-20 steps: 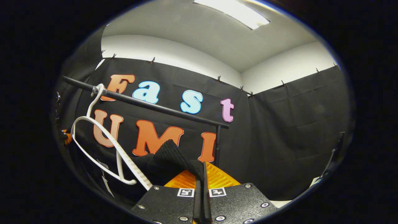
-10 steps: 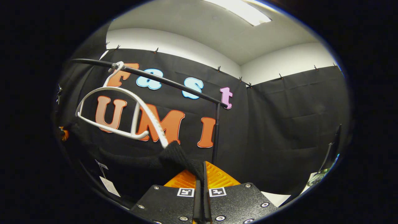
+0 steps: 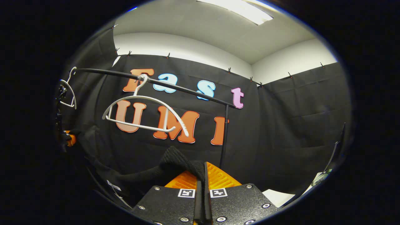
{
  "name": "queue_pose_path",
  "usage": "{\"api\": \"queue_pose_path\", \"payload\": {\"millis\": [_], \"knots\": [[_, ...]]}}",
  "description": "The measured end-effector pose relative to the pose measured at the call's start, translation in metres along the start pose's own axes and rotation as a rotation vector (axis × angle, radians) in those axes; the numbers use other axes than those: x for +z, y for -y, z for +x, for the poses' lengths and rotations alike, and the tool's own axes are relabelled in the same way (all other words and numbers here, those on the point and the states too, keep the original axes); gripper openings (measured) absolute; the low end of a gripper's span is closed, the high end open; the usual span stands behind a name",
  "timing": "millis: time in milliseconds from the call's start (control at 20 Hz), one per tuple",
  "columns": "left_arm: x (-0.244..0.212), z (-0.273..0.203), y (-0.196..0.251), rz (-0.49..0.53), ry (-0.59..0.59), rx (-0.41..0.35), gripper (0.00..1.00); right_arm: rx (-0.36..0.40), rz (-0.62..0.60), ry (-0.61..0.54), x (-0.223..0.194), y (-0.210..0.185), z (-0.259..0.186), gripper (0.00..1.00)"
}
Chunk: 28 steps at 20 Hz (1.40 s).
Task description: Grasp the clothes on the hanger with both hands and then place them into the laundry hamper below.
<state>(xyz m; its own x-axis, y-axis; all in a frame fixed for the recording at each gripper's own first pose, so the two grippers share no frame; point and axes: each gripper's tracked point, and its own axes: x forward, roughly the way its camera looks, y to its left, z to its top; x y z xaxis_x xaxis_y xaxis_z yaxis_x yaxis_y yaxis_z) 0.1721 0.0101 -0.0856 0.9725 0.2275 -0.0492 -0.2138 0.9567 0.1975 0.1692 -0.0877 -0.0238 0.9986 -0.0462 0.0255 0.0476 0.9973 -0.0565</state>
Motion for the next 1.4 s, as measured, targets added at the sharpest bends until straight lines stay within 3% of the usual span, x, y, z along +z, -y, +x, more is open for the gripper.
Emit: {"api": "queue_pose_path", "payload": {"millis": [300,500,950,1250,1400], "knots": [[0.020,-0.061,-0.002,-0.005,-0.002,0.042,0.12,0.091,0.037,-0.011,-0.003,-0.003,-0.034,0.02],[0.027,-0.070,0.000,-0.004,0.000,0.035,0.12,0.118,0.022,-0.019,-0.004,-0.007,-0.045,0.03],[0.024,-0.085,0.013,-0.051,-0.012,-0.114,0.12,0.124,0.051,-0.076,-0.028,-0.065,-0.073,0.03],[-0.004,-0.091,0.028,-0.061,-0.073,-0.206,0.12,0.200,0.050,-0.147,-0.054,-0.127,-0.075,0.04],[-0.034,-0.090,0.039,-0.044,-0.159,-0.234,0.12,0.241,0.059,-0.218,-0.084,-0.153,-0.073,0.05]]}}
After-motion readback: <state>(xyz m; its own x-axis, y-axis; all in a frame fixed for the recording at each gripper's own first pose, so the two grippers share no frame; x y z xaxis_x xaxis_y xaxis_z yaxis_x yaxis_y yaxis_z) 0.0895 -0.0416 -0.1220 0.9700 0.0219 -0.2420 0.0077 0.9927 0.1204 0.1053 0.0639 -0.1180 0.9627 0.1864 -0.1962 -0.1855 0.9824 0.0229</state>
